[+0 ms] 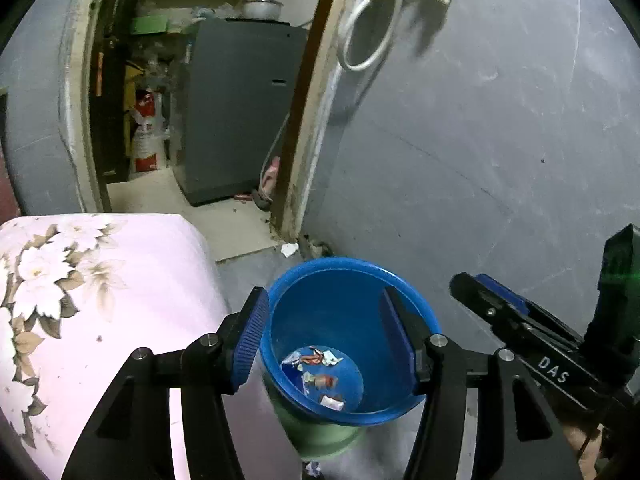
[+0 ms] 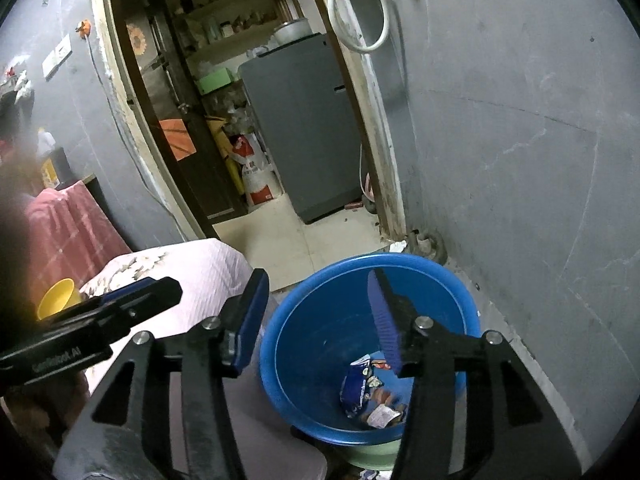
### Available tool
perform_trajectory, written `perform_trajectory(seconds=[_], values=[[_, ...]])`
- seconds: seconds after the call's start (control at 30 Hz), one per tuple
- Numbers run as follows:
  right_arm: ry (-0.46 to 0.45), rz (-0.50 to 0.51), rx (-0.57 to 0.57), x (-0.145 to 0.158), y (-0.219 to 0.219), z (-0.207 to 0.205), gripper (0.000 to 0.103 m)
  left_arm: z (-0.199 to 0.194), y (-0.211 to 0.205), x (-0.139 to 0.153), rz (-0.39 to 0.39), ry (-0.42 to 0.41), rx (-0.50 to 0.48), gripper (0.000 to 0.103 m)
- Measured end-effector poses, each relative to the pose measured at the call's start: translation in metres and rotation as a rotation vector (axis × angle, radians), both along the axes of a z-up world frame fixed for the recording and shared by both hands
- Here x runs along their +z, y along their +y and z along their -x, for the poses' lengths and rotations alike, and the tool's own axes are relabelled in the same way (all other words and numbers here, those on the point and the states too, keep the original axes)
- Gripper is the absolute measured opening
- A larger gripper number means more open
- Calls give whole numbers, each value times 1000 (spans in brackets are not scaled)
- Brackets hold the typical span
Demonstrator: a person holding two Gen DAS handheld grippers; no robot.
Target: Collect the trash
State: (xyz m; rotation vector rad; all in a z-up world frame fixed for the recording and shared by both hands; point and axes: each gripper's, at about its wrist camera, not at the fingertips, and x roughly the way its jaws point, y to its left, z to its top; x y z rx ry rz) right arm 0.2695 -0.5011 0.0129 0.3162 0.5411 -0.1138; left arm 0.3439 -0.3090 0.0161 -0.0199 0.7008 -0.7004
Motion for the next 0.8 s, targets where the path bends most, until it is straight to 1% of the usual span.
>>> perform_trajectory(seconds=[0.13,0.27,0.3,0.5,0.6,0.67,0.8], values=[[-25,1,2,9,3,8,65,7,9,11,1,-26,26,56],[-50,3,6,21,11,18,72,17,23,22,12,-49,57,64],[-54,5,8,22,13,20,73,21,29,25,15,-56,71,68],[-93,18,23,38,33,43,85,45,68,36,31,-87,161,79],[-107,23,35,43,44,54,90,59,90,38,31,-96,210,80],[-118,23,42,45,51,61,96,69,102,40,22,-102,240,81],[-141,30,64,46,71,80,100,93,126,44,9,-134,291,81]])
